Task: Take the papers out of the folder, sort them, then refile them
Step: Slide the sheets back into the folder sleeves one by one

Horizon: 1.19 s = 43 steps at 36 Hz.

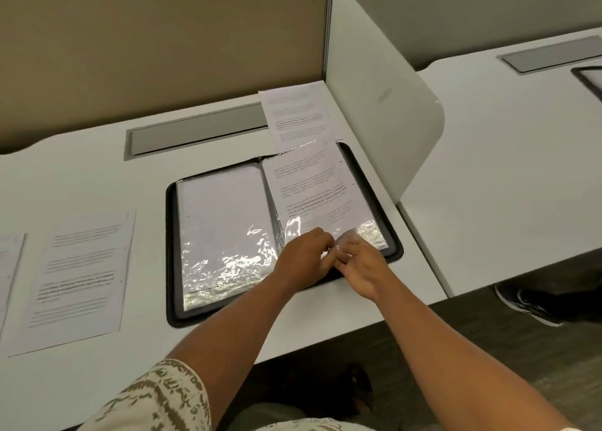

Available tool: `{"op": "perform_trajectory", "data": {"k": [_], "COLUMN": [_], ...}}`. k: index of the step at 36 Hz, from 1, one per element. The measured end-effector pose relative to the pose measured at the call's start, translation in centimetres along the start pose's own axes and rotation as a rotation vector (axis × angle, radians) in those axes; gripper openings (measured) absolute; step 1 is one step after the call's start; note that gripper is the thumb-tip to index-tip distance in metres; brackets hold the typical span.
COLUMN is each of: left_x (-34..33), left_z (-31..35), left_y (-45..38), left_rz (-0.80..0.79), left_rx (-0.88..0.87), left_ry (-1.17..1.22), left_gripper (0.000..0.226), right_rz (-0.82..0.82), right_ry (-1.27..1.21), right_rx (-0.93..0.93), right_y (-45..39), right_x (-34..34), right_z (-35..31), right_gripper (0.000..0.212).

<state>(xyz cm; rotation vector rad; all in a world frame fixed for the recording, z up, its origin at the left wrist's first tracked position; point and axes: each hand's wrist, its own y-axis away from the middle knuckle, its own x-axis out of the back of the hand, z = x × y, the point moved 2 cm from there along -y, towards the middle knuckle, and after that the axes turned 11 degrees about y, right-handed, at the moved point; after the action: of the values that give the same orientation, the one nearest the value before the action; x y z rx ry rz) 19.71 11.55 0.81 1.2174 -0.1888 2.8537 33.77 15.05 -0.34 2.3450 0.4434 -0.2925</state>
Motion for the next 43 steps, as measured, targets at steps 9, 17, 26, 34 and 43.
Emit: {"op": "perform_trajectory", "data": {"k": [9,17,26,34,43], "left_x": [0.2,0.4,3.9,9.4,12.6], "left_z": [0.1,-0.2,-2.0,-6.3,-11.3], "left_y": [0.2,0.9,1.3,1.8,4.8], "left_rz": [0.058,0.020,0.267,0.553,0.656], "left_rx": [0.031,0.054,0.348,0.521,0.696], "left_ry": [0.025,0.018,0.250,0.614,0.682], "left_gripper": [0.007,0.010,0.047,0.050,0.024], "right_rz": [0.683,0.502,0.413,0.077,-0.132], "right_ry": [0.389,0.433,0.516,0.767,0.986], "right_rx": [0.101,0.104,0.356,0.506,0.445], "right_y": [2.6,0.9,0.9,0.5,-0.6], "right_x": [3.8,3.8,-2.6,-12.1,-17.9], "right_z": [-1.0,-2.5,-3.7,-3.0,-0.3], "right_gripper": [0.018,0.024,0.007,0.019,0.013]}}
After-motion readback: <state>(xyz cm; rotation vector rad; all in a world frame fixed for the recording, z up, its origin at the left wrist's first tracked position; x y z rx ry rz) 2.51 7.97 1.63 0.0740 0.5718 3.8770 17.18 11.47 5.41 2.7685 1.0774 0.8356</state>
